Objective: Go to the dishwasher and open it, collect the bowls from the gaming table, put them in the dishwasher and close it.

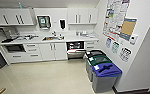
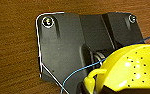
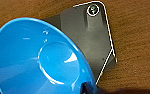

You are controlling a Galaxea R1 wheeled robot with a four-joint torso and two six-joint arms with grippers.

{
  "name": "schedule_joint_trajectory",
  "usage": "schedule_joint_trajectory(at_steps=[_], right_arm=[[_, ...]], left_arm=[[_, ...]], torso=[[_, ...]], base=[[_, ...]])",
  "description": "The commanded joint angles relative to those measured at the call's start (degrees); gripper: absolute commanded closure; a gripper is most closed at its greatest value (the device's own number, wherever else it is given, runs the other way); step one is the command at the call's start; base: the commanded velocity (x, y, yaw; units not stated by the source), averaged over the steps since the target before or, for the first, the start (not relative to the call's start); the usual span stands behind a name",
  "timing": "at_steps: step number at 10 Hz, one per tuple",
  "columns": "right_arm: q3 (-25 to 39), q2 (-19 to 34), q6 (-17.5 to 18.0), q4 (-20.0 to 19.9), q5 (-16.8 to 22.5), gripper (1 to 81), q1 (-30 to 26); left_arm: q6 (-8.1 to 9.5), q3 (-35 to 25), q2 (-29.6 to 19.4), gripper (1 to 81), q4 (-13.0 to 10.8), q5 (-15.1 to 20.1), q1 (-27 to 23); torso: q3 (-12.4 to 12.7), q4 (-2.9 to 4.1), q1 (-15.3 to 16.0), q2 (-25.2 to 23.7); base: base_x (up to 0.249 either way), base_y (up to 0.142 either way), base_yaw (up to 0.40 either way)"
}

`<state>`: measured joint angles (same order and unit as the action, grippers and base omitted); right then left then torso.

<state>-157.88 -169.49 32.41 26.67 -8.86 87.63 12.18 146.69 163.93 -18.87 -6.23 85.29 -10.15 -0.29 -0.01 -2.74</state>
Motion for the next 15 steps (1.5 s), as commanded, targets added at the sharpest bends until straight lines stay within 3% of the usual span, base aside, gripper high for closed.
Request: schedule_joint_trajectory(at_steps=[1,7,15], right_arm=[[-0.05,0.61,-0.07,0.4,2.53,81.1,-1.96],[5.05,2.64,-0.07,0.22,1.66,81.1,-1.62],[4.87,2.64,-0.07,0.4,2.09,81.1,-2.06]], left_arm=[[0.04,-0.44,-0.79,81.1,0.24,2.54,-2.09],[0.13,-5.27,-3.07,81.1,0.24,-0.01,-1.47],[0.13,-5.36,-3.34,81.1,0.33,0.08,-1.39]], torso=[[0.0,0.0,0.01,0.0],[0.0,0.0,0.01,0.0],[-0.02,0.0,0.03,0.02]], base=[[0.173,0.0,0.0],[0.171,0.0,0.0],[0.155,0.008,0.0]])
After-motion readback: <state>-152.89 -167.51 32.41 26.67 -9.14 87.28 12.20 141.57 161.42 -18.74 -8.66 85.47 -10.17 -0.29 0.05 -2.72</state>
